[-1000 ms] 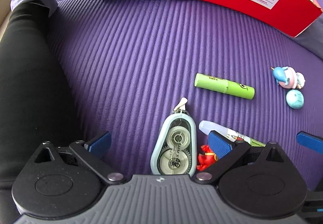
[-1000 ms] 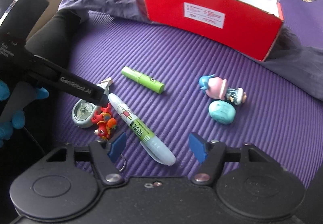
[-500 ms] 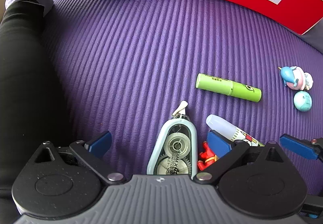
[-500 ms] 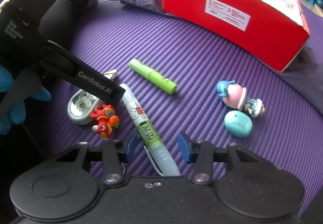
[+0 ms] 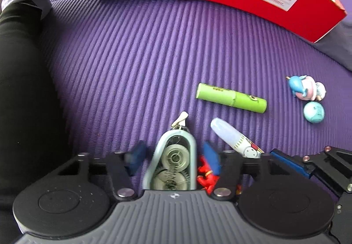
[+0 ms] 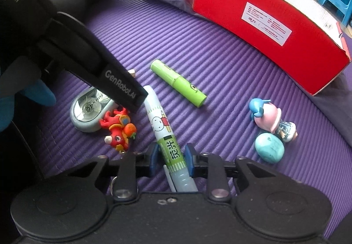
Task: Organize rigid objects
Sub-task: 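Grasp the tape dispenser with the left tool while the right tool grasps the white glue stick, then lift the tape dispenser and glue stick and carry both over the shoebox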
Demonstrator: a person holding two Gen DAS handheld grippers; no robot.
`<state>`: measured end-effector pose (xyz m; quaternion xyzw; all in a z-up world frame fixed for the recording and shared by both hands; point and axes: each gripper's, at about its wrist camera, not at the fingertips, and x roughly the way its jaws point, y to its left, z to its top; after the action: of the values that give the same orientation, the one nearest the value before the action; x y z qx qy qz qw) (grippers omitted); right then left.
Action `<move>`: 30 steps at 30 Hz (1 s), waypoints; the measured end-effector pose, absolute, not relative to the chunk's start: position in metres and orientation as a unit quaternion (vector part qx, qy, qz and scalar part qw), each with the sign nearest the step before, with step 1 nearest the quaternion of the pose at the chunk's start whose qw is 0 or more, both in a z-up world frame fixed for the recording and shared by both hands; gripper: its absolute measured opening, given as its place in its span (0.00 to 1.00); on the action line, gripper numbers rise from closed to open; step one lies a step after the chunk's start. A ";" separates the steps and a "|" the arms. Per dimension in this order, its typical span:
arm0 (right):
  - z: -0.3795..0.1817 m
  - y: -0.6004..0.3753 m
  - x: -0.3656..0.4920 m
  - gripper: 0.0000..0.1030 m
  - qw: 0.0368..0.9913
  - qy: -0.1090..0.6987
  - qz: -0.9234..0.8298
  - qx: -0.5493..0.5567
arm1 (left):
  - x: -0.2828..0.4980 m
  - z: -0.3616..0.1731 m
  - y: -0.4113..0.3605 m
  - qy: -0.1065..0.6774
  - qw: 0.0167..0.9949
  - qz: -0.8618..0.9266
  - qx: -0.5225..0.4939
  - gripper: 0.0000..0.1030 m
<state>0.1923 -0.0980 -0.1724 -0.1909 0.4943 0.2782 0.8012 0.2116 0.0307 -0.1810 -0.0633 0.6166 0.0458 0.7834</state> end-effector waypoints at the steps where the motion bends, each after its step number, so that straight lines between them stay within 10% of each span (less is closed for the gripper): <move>1: -0.172 -0.099 0.192 0.22 0.802 0.495 0.278 -0.188 | 0.211 -0.179 0.030 0.615 0.784 0.046 -0.061 0.41; 30: -0.099 -0.174 0.192 0.19 0.858 0.462 0.222 -0.004 | 0.206 -0.101 0.032 0.556 0.824 0.006 -0.113 0.39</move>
<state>0.1920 -0.1741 -0.0994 -0.0044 0.4625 0.2217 0.8585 0.2059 0.0322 -0.1008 -0.1128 0.5559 0.0060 0.8235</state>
